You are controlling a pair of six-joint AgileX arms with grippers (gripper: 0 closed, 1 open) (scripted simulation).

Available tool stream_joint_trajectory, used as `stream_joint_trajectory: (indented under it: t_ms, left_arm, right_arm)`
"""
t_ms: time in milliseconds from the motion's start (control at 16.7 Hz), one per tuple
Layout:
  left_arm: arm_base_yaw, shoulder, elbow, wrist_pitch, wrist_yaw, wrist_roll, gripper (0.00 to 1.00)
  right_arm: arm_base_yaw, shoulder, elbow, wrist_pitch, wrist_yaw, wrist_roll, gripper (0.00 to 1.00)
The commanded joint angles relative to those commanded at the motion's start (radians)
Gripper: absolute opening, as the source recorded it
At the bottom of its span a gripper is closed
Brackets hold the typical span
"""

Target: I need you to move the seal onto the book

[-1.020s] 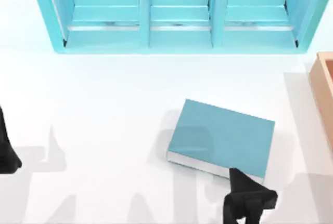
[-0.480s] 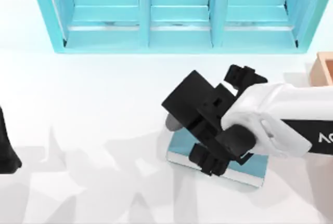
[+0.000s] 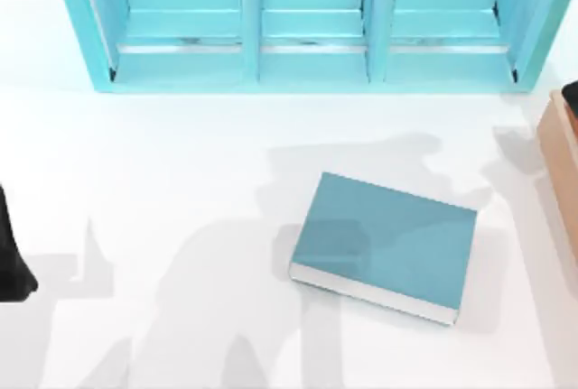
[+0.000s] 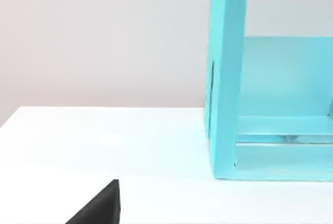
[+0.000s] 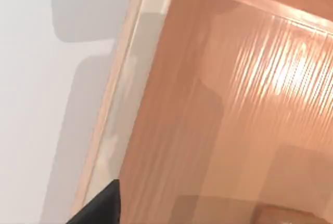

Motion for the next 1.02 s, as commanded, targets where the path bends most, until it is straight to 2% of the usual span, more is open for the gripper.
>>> stream_joint_trajectory:
  t_ms: [180,360,780,1020]
  left_arm:
    - [0.0,0.0,0.0,0.0,0.0,0.0,1.0]
    - [0.0,0.0,0.0,0.0,0.0,0.0,1.0]
    - [0.0,0.0,0.0,0.0,0.0,0.0,1.0]
    - [0.0,0.0,0.0,0.0,0.0,0.0,1.0]
  right_arm:
    - [-0.189,-0.012,0.049,-0.174,-0.089,0.013,1.0]
    - [-0.285,-0.028,0.062,-0.277,-0.124,0.021,1.0]
    - [-0.297,-0.025,0.059,-0.291,-0.125,0.021,1.0]
    - [-0.298,-0.003,-0.022,-0.185,-0.127,0.025,1.0]
